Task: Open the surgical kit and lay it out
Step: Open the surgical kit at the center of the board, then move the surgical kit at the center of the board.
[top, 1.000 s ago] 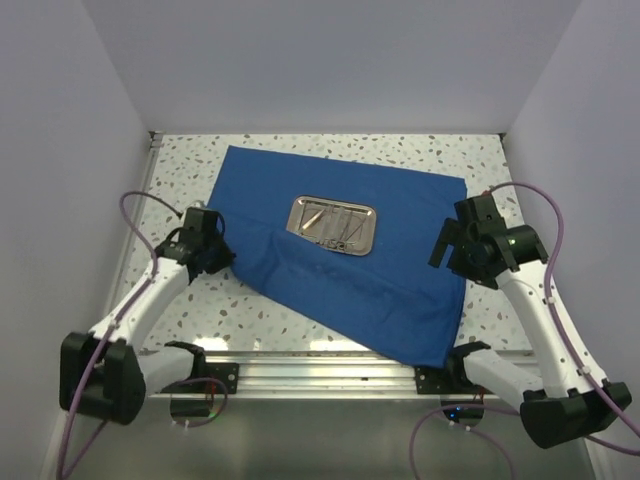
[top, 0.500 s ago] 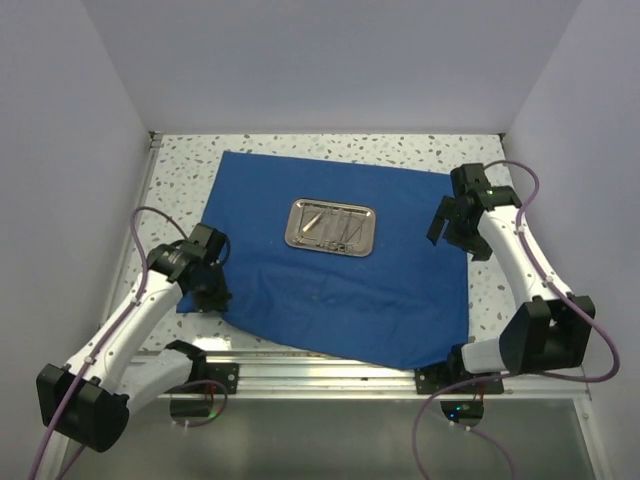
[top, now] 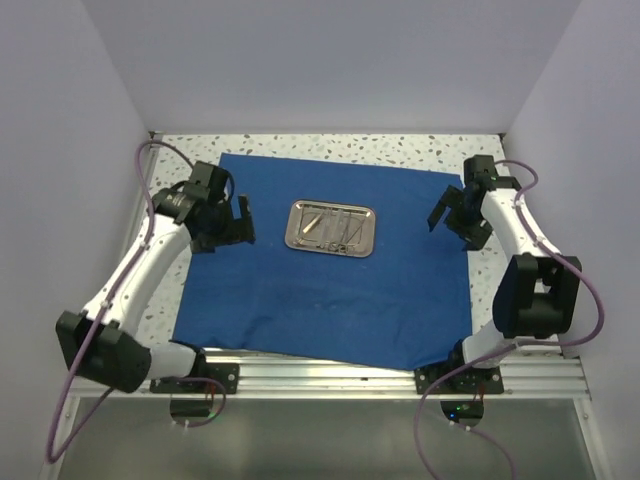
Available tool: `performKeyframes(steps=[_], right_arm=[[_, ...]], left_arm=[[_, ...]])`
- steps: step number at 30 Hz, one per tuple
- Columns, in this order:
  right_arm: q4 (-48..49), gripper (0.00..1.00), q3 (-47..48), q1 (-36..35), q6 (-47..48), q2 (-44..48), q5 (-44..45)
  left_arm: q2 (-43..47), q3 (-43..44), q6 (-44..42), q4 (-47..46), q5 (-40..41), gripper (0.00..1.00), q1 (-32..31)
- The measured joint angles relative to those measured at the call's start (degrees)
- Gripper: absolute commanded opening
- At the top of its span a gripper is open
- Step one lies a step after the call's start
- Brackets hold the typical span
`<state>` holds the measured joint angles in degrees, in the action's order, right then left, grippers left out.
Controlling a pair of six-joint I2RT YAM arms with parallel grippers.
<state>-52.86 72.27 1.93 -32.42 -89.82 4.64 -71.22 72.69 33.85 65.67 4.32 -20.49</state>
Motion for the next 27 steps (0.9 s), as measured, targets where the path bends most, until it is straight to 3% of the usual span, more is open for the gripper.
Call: performKeyframes(steps=[6,9,20,23,24,27], right_arm=[[4.11,0.98,1.90,4.33,0.00,-5.55,-2.05],[6.58,0.98,1.90,7.67,-0.11,-7.91,-2.67],[9.75,0.93,11.17,12.11,1.49,-21.73,0.59],[10.14,0.81,14.95,12.04,2.03,-26.29,0.48],[10.19,0.72,16.44,12.00,2.14,-28.22,0.31],[9.57,0.54,20.70,11.93,2.58,-32.48,-0.09]], left_arm=[[-17.79,0.17,-7.91,-15.30,-1.75,1.00,16.96],[-25.53,0.66,-10.56,-20.79,-2.12,0.98,22.32],[-45.88,11.91,-14.88,-32.50,-6.71,0.91,26.47],[-48.57,15.37,-15.17,-33.94,-7.39,0.87,26.47],[-49.29,16.35,-15.19,-34.29,-7.56,0.85,26.49],[-51.01,18.47,-14.93,-35.89,-9.01,0.67,26.49]])
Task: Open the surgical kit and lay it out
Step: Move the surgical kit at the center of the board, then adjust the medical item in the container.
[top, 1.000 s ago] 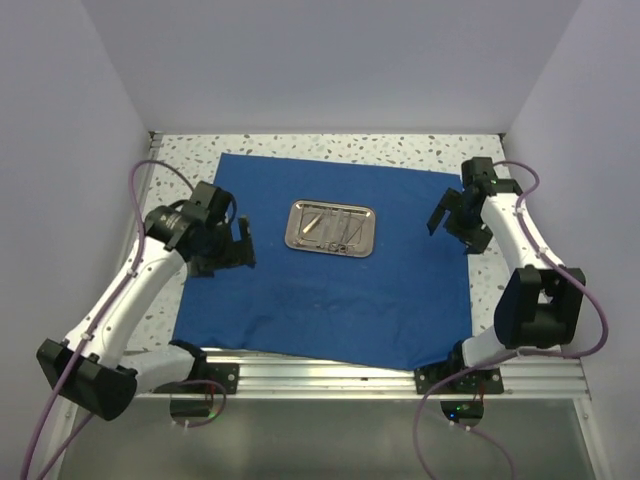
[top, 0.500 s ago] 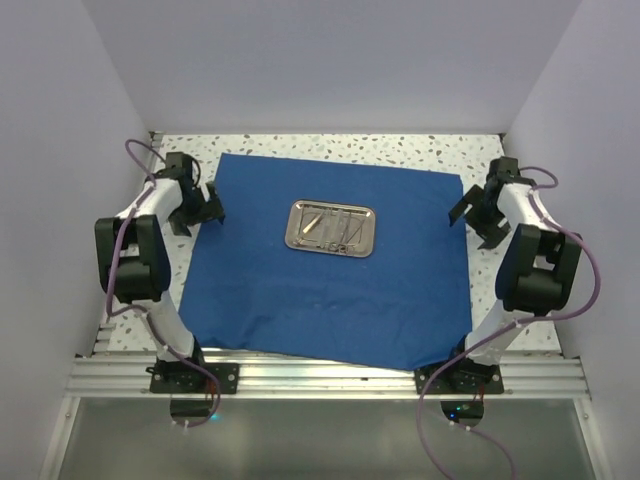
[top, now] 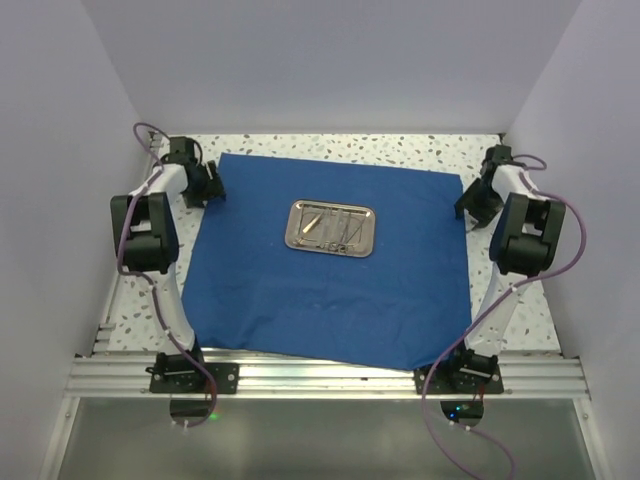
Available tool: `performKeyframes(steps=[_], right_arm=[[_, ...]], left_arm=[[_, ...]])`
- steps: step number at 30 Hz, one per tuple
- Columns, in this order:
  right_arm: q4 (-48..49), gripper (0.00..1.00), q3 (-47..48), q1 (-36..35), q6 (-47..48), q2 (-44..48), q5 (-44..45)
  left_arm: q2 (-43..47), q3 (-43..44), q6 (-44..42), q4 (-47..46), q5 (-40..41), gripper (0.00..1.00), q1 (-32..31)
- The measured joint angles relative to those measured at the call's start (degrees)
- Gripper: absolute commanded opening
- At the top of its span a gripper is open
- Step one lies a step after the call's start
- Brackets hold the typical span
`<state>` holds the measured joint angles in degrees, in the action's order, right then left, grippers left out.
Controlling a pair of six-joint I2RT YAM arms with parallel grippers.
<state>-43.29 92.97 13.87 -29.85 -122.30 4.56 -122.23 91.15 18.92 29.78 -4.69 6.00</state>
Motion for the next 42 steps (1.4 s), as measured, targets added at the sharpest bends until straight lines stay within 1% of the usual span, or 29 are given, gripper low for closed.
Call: performKeyframes(steps=[2,3,4,5,6,7,8,13,16,20,22,28,29,30,31,32,33,34,35,36,40,42], right_arm=[[-1.14,0.49,2.10,-0.15,0.07,-1.40,-0.04],[-1.84,0.40,3.30,-0.28,0.09,-2.14,-0.17],[-2.71,0.35,4.70,-0.46,0.31,-3.13,-0.24],[-3.89,0.22,6.91,-0.79,0.26,-4.46,-0.66],[-5.03,0.14,9.11,-1.16,0.66,-5.73,-0.85],[-5.62,0.06,11.30,-1.60,0.55,-7.19,-1.55],[-6.36,0.00,13.60,-2.01,0.66,-8.41,-1.70],[-6.88,0.00,27.28,-4.04,0.44,-16.44,-4.17],[-7.32,0.00,33.24,-4.33,-0.22,-19.96,-6.27],[-8.09,0.00,40.28,-4.79,-1.77,-23.87,-7.61],[-7.23,0.00,41.38,-5.18,-2.64,-24.57,-7.41],[-3.96,0.00,40.63,-5.79,-3.80,-24.57,-6.62],[-3.58,0.02,40.30,-5.88,-4.00,-24.46,-6.69],[-3.04,0.19,39.63,-5.97,-4.00,-24.13,-6.69],[-2.58,0.41,39.08,-6.01,-4.00,-23.85,-6.73],[-2.10,0.78,38.69,-5.99,-4.20,-23.63,-7.15],[-1.40,0.87,38.60,-5.88,-4.00,-23.15,-6.88],[-0.76,0.91,38.38,-5.64,-3.41,-22.60,-7.02],[-0.35,0.94,38.05,-5.46,-3.13,-21.90,-6.67],[-0.17,0.95,37.40,-5.16,-2.69,-21.24,-6.69],[-0.26,0.93,33.75,-4.26,-2.25,-17.75,-6.93],[-0.63,0.93,30.77,-3.93,-2.29,-14.88,-7.28]], left_arm=[[-1.55,1.77,0.24,-0.68,-1.86,0.55,0.02],[-2.56,3.10,0.57,-1.01,-3.10,0.41,0.04],[-3.63,4.44,1.11,-1.33,-4.13,0.33,0.07],[-4.72,5.55,1.44,-1.66,-5.29,0.24,0.11],[-5.60,6.40,1.81,-1.95,-6.69,0.03,0.22],[-6.58,7.48,2.71,-2.16,-7.98,0.00,0.31],[-7.45,8.48,3.10,-2.27,-9.77,0.00,0.44],[-10.97,13.33,5.79,-2.36,-14.21,0.00,0.76],[-12.31,15.89,6.73,-1.44,-13.88,0.00,0.74],[-12.70,17.38,8.31,0.00,-10.67,0.00,1.20],[-12.70,17.59,9.22,0.55,-9.25,0.00,2.03],[-12.15,17.81,10.51,1.90,-5.51,0.00,5.16],[-12.00,17.79,10.49,1.95,-5.73,0.03,5.55],[-11.87,17.77,10.47,2.05,-5.90,0.21,5.73],[-11.74,17.70,10.16,2.08,-5.97,0.35,5.75],[-11.52,17.62,9.99,2.03,-5.62,0.48,5.75],[-11.19,17.29,9.73,1.84,-4.96,0.81,5.86],[-10.67,16.81,9.40,1.64,-4.52,0.99,6.12],[-10.03,16.41,9.90,1.60,-4.04,1.00,6.34],[-8.96,15.96,9.94,1.44,-3.58,1.00,6.60],[-2.69,14.91,10.03,1.20,-2.10,1.00,6.86],[3.72,10.12,10.16,-3.21,-2.43,1.00,6.54]])
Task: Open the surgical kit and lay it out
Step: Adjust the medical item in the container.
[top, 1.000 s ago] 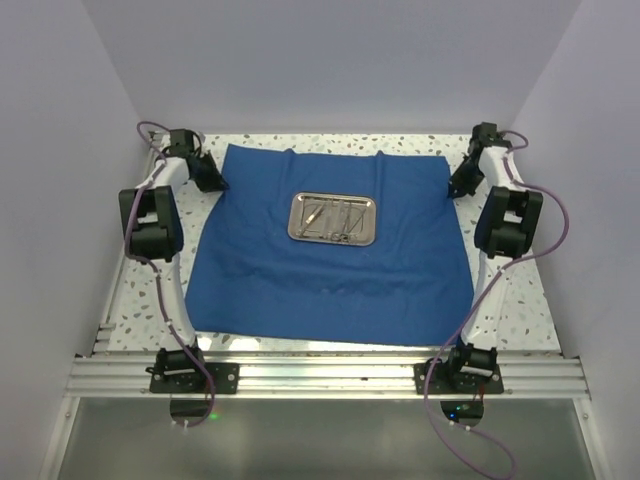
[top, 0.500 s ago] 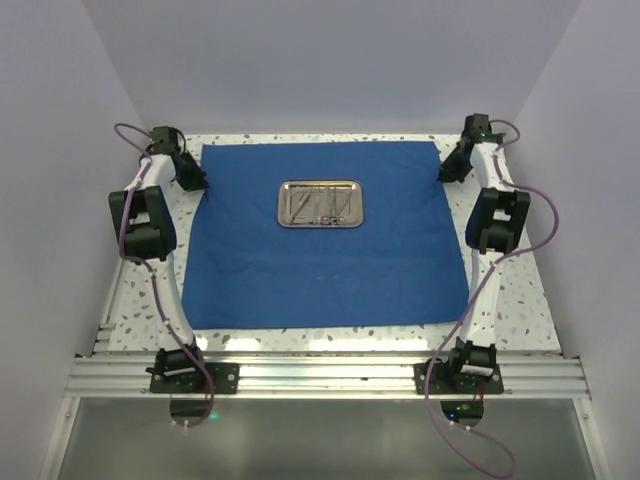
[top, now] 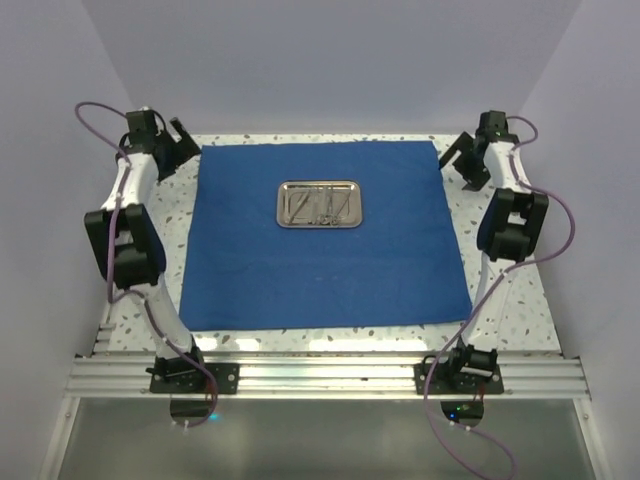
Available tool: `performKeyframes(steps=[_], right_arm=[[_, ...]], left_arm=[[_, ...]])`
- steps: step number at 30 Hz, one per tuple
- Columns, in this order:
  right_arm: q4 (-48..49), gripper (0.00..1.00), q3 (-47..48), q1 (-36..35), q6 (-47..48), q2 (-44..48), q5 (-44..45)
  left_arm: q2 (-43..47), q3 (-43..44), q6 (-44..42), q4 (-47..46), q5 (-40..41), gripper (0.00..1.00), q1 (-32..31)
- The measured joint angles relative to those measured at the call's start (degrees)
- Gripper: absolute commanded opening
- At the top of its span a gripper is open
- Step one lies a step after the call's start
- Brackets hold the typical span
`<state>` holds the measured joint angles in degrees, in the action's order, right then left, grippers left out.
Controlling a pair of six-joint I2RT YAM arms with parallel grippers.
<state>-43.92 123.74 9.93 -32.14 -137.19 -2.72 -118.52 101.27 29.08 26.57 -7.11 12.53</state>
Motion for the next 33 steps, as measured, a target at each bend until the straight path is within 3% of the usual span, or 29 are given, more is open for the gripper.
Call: performKeyframes(steps=[4,6,8,10,14,16,19,21,23,26,33], right_arm=[[3.17,0.95,-18.36,-0.61,-0.26,13.27,-0.96],[3.45,0.96,-26.84,-1.75,-0.46,19.61,-2.14],[3.37,0.98,-31.43,-3.41,-0.31,22.97,-2.86],[3.78,0.98,-34.58,-5.40,0.26,24.81,-2.73],[4.74,0.95,-43.76,-9.42,1.14,31.21,-0.98],[4.46,0.91,-47.76,-11.74,1.64,36.13,0.20],[4.24,0.91,-49.27,-14.36,2.51,41.18,0.02],[4.92,0.91,-49.68,-14.97,3.10,43.39,-0.02],[4.83,0.90,-50.58,-14.91,3.41,45.11,0.04],[3.82,0.90,-51.47,-14.73,3.91,46.14,0.26],[0.96,0.90,-55.47,-14.75,5.14,49.42,0.57]], left_arm=[[15.89,-14.95,7.08,-10.91,-1.44,1.00,-0.72],[20.24,-24.68,12.90,-24.83,-10.36,0.99,0.37],[18.56,-30.47,18.80,-36.98,-18.93,1.00,1.99],[13.35,-32.46,20.39,-39.58,-21.68,1.00,2.29],[11.15,-30.42,12.90,-27.91,-14.51,1.00,-2.89],[9.60,-22.86,9.86,-22.43,-12.15,0.98,-6.56],[3.93,-4.44,3.32,-15.17,-5.49,0.90,-12.90],[2.56,1.36,-0.61,-13.27,-0.15,0.77,-17.07],[2.21,3.41,-3.32,-10.97,3.80,0.62,-21.38],[0.02,4.87,-6.64,-8.33,7.34,0.46,-26.80],[-8.11,5.03,-11.34,-2.86,12.31,0.45,-34.40]])
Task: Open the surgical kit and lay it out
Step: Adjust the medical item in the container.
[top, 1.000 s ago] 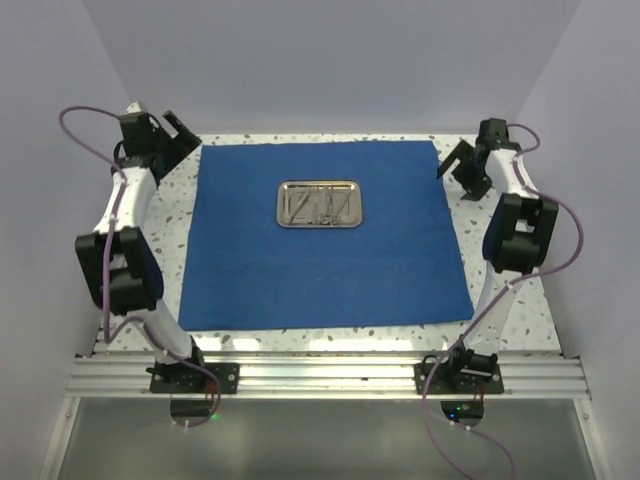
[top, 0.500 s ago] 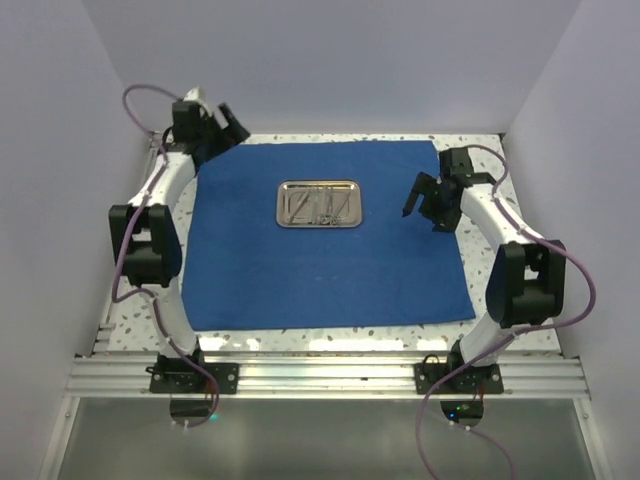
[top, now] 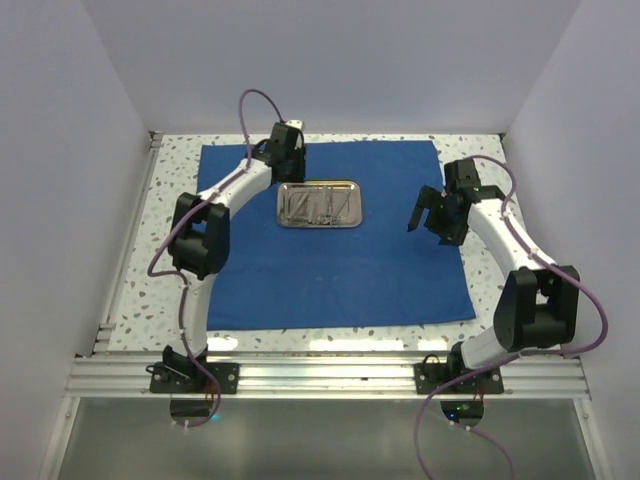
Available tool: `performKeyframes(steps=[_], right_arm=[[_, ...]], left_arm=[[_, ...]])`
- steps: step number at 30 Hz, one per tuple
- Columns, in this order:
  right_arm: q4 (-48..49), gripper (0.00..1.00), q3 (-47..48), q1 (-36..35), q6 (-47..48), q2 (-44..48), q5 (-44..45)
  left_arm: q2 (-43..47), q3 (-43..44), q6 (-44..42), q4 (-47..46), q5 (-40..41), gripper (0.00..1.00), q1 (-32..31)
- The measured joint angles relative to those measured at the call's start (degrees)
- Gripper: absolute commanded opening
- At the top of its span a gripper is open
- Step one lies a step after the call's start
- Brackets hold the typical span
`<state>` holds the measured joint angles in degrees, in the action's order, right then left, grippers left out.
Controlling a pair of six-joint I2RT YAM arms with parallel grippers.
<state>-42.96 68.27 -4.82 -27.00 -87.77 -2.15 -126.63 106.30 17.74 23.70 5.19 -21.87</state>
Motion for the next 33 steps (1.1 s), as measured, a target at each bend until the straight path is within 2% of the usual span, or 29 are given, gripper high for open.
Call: performKeyframes(steps=[10,17,22,33], right_arm=[[-3.78,0.90,-3.26,0.00,1.38,6.71,1.62],[-4.17,0.90,-5.29,0.00,1.55,7.56,2.73],[-4.42,0.90,-6.43,0.00,1.53,7.96,2.82],[-4.63,0.90,-6.91,0.00,1.14,8.79,3.17]], left_arm=[[-3.28,2.12,-1.84,5.27,2.67,0.38,-2.67],[-2.99,-3.74,-2.54,4.74,2.99,0.38,-4.00],[0.42,-7.43,-3.21,4.76,2.60,0.39,-4.42],[1.57,-8.90,-3.85,5.27,2.54,0.38,-4.42]])
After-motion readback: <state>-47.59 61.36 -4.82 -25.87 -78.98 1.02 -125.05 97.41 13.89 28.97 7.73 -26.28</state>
